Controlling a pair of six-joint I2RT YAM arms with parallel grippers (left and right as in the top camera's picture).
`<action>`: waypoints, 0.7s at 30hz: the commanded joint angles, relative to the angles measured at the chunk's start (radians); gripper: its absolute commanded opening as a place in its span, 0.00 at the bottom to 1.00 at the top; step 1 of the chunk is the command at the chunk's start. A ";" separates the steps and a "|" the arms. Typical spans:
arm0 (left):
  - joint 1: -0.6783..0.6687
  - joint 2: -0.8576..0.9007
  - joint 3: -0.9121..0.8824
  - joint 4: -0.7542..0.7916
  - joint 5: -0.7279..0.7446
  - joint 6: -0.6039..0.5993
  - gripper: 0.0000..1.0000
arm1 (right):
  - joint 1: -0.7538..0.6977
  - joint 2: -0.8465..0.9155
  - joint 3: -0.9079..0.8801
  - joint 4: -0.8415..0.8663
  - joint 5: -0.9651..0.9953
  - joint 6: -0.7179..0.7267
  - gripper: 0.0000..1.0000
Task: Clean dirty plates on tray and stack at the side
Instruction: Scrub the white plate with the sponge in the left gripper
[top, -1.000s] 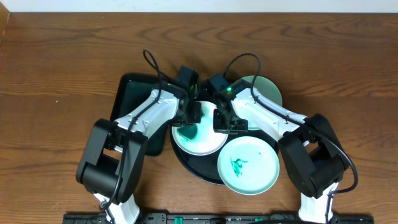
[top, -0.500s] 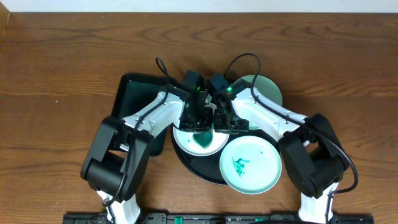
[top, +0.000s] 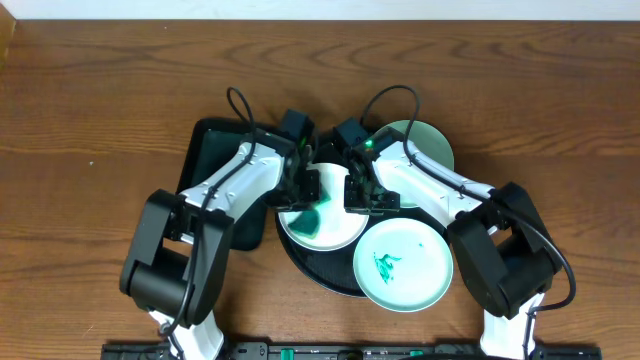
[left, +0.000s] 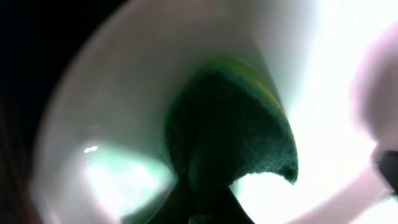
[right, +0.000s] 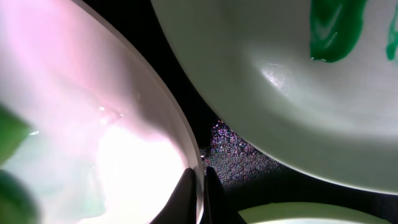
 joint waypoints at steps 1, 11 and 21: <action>0.014 0.027 -0.032 -0.045 -0.242 -0.008 0.07 | -0.014 -0.001 -0.015 -0.009 0.068 -0.005 0.01; -0.012 0.027 -0.031 0.177 -0.106 -0.007 0.07 | -0.014 -0.001 -0.015 -0.009 0.068 -0.005 0.01; -0.096 0.025 -0.014 0.268 -0.042 -0.010 0.07 | -0.014 -0.001 -0.015 -0.010 0.068 -0.007 0.01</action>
